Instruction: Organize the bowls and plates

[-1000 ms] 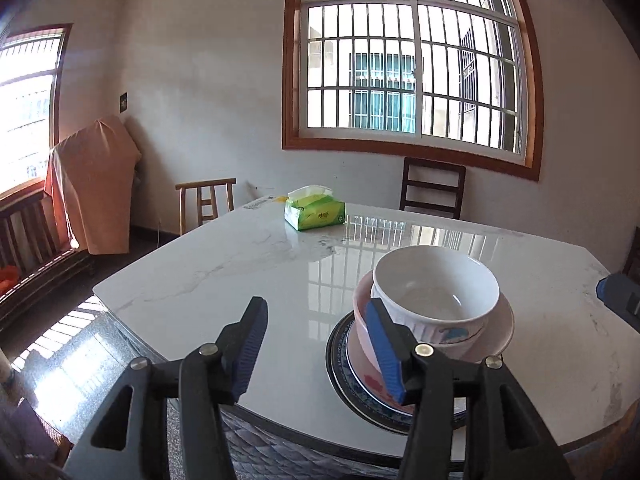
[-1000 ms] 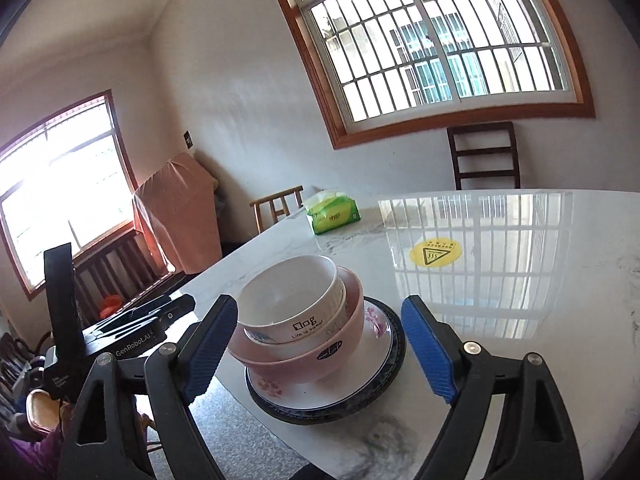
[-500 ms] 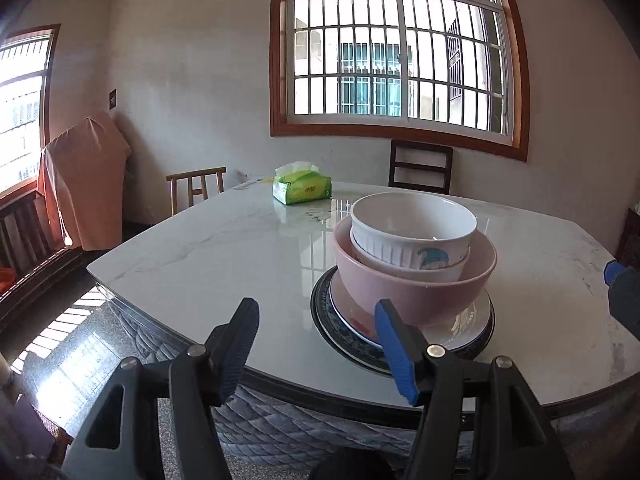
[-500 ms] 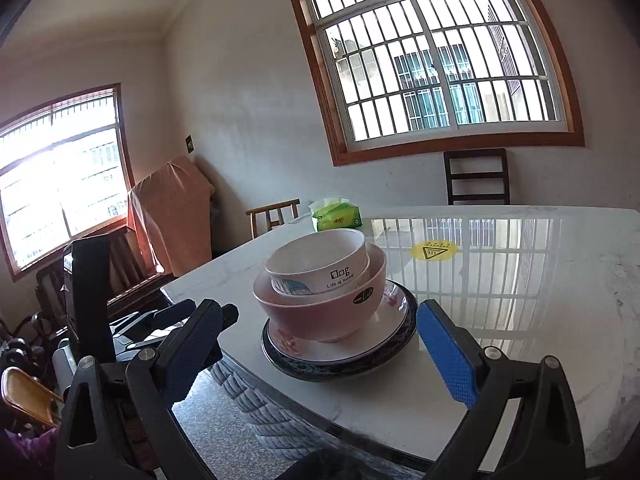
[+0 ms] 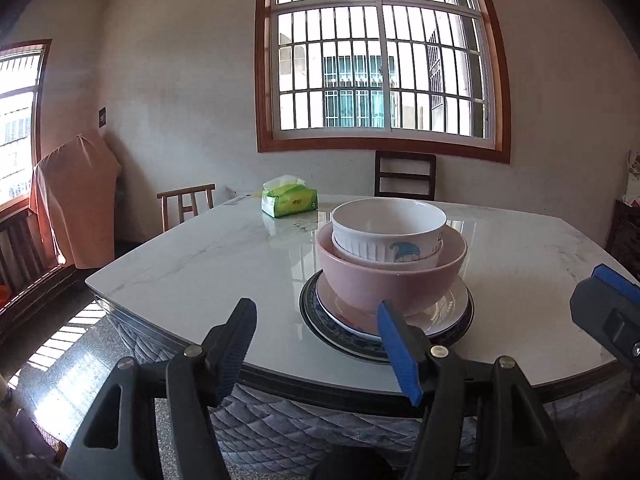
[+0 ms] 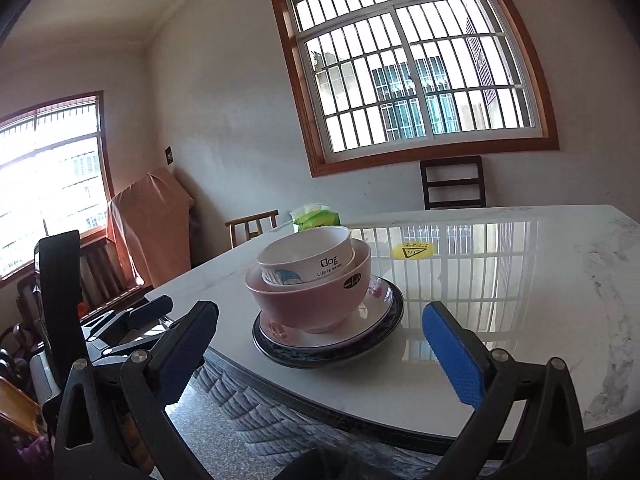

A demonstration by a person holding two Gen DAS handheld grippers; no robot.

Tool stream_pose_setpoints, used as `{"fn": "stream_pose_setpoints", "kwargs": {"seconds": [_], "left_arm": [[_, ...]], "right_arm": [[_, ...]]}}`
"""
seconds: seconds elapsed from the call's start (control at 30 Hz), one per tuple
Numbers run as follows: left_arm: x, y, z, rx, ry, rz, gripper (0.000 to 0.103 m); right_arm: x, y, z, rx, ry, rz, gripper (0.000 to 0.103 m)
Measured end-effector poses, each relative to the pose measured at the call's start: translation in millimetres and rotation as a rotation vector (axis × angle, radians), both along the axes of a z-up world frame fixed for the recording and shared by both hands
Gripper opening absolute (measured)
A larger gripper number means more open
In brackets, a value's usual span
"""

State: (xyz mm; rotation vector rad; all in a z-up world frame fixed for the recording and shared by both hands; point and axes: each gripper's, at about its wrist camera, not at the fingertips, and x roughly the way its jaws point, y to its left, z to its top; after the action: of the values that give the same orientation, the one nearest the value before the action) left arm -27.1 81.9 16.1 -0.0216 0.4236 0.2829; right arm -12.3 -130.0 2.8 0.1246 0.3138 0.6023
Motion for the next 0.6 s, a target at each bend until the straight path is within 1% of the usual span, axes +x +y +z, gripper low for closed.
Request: {"fn": "stream_pose_setpoints", "kwargs": {"seconds": [0.07, 0.2, 0.47, 0.6], "left_arm": [[-2.3, -0.1, 0.5, -0.009, 0.0, -0.008, 0.064], [-8.7, -1.1, 2.7, -0.016, -0.015, -0.014, 0.068], [-13.7, -2.1, 4.2, -0.031, -0.025, -0.029, 0.069], [-14.1, -4.7, 3.0, -0.02, -0.018, -0.034, 0.069]], "right_arm": [[-3.7, -0.2, 1.0, -0.004, -0.002, -0.003, 0.103], [-8.1, -5.5, 5.5, 0.01, -0.011, -0.019, 0.103], [-15.3, -6.5, 7.8, -0.005, -0.021, -0.021, 0.103], [-14.9, -6.3, 7.7, -0.008, -0.018, -0.021, 0.103]]}}
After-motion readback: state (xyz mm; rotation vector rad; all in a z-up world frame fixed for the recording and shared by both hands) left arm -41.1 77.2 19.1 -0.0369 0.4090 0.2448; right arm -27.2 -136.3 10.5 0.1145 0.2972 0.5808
